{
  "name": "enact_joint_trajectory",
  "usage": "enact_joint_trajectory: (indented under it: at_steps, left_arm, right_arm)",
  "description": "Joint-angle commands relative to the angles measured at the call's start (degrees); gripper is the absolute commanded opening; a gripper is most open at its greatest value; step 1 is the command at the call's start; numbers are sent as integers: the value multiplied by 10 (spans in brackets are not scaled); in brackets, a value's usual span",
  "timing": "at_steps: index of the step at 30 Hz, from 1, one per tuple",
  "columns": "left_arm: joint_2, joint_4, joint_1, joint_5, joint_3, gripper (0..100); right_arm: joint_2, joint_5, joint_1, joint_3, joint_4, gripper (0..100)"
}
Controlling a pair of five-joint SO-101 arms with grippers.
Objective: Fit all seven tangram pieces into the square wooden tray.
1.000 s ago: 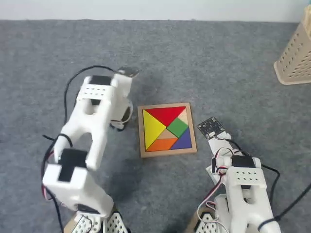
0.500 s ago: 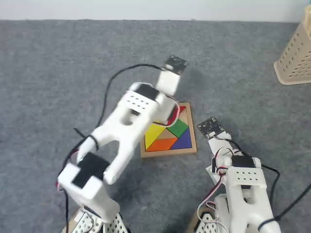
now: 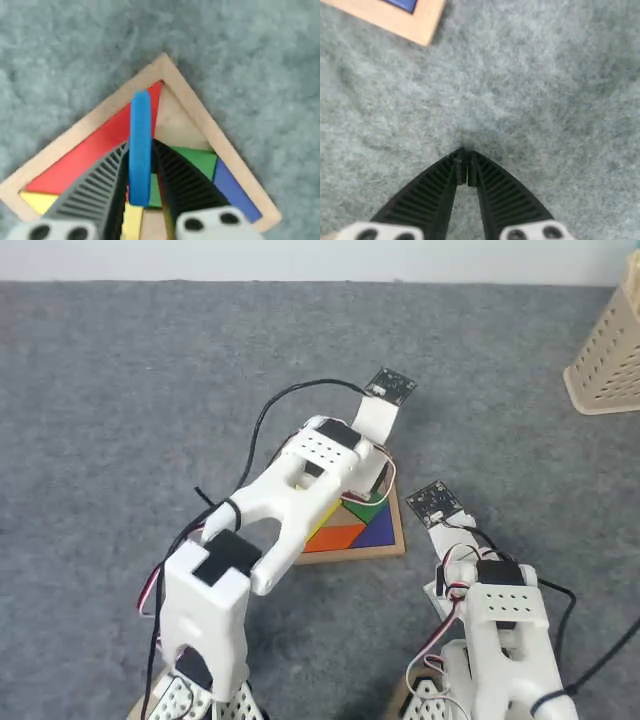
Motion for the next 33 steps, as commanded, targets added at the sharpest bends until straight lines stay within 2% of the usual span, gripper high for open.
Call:
enact_joint_trajectory:
  at_steps: [1,23,33]
  left_arm:
    - [-4,15,2,6,-32,81]
    - [-4,132,22,4,-129,92]
    - [-4,143,25,4,-138,92]
  right_arm:
    - [-18,8,6,-3,-9,9]
    - [-18,9,6,-3,-10,9]
    - [-18,9,6,-3,-10,9]
